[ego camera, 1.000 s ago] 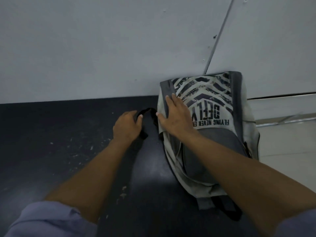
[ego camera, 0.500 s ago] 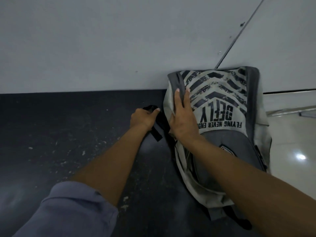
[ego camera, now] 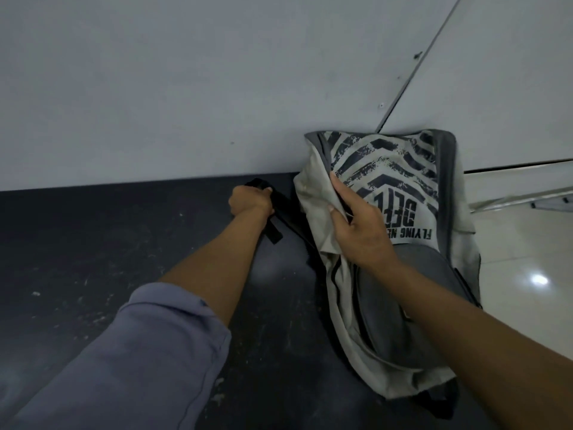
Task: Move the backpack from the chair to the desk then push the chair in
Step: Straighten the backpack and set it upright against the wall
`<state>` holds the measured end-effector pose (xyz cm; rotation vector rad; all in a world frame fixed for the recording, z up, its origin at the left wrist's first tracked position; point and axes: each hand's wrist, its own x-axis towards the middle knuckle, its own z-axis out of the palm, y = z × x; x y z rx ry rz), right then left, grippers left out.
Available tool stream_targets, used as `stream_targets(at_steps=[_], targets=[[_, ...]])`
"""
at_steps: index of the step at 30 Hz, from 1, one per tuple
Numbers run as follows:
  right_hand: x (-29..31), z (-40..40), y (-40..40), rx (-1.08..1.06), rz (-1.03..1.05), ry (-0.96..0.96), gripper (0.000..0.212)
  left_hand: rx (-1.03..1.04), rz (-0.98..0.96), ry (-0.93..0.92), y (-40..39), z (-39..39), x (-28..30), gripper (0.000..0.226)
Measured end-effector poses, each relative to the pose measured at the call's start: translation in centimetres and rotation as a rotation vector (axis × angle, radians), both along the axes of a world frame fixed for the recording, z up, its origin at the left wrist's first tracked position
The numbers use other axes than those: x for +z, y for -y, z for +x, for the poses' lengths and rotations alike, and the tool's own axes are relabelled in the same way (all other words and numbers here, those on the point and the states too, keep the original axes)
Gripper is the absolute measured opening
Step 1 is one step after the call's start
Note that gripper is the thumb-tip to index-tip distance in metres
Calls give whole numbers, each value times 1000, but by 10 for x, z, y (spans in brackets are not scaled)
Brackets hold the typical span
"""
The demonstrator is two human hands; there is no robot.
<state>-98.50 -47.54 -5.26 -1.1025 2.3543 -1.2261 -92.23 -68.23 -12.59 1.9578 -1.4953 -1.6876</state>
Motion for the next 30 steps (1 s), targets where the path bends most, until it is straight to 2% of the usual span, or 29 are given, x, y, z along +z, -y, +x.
stream_targets(at_steps=[5, 7, 11, 16, 19, 22, 27, 30], targets=[[2, 0, -1, 44, -20, -9, 59, -76, 12, 3, 1, -33, 5, 42], [1, 1, -1, 50, -17, -4, 60, -92, 73, -49, -3, -43, 8, 44], [-3, 3, 2, 102, 26, -8, 62, -32, 197, -267, -10, -43, 19, 46], [-8, 10, 7, 128, 124, 7, 68, -56, 191, -302, -21, -26, 24, 53], [-6, 11, 2, 132, 146, 30, 66, -118, 50, -181, -38, -14, 32, 63], [-3, 7, -13, 107, 137, 21, 57, -208, -197, -89, -65, 3, 45, 55], [0, -6, -60, 22, 206, -52, 45, -274, -517, -48, -116, 32, 61, 49], [-1, -13, -92, -31, 261, -120, 46, -345, -708, -16, -147, 44, 71, 52]])
